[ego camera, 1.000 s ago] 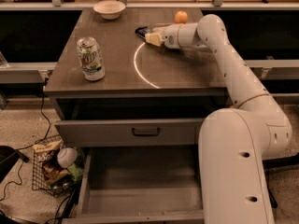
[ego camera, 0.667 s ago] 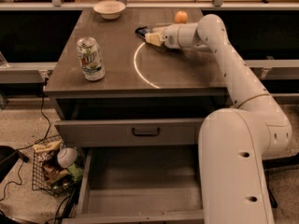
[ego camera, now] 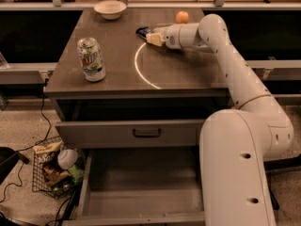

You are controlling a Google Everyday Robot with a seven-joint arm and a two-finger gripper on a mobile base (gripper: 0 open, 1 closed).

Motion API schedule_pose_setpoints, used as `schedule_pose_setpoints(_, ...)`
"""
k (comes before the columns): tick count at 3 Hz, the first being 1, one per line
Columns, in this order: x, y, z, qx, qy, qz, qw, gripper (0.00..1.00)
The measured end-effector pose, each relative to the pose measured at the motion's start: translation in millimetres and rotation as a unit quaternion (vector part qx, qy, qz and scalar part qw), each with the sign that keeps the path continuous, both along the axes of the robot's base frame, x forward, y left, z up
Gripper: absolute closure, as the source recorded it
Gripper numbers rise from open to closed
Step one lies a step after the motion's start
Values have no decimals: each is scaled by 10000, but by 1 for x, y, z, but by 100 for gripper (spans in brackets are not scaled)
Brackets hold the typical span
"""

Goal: Move rxbar blueberry near 7up can

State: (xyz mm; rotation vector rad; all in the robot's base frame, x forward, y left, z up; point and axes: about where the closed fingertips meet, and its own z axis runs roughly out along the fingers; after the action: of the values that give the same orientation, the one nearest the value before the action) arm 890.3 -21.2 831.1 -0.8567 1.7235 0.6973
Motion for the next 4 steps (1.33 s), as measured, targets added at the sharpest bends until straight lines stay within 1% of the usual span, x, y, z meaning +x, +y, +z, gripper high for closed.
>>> schedule_pose_setpoints(2, 0, 0, 0, -2, -1, 0, 10000, 100)
schedule_pose_setpoints(3, -4, -2, 27, -319, -150, -36, 9994, 100)
schedule_pose_setpoints(4, -19, -5, 90, -974, -492, -144, 9939, 100)
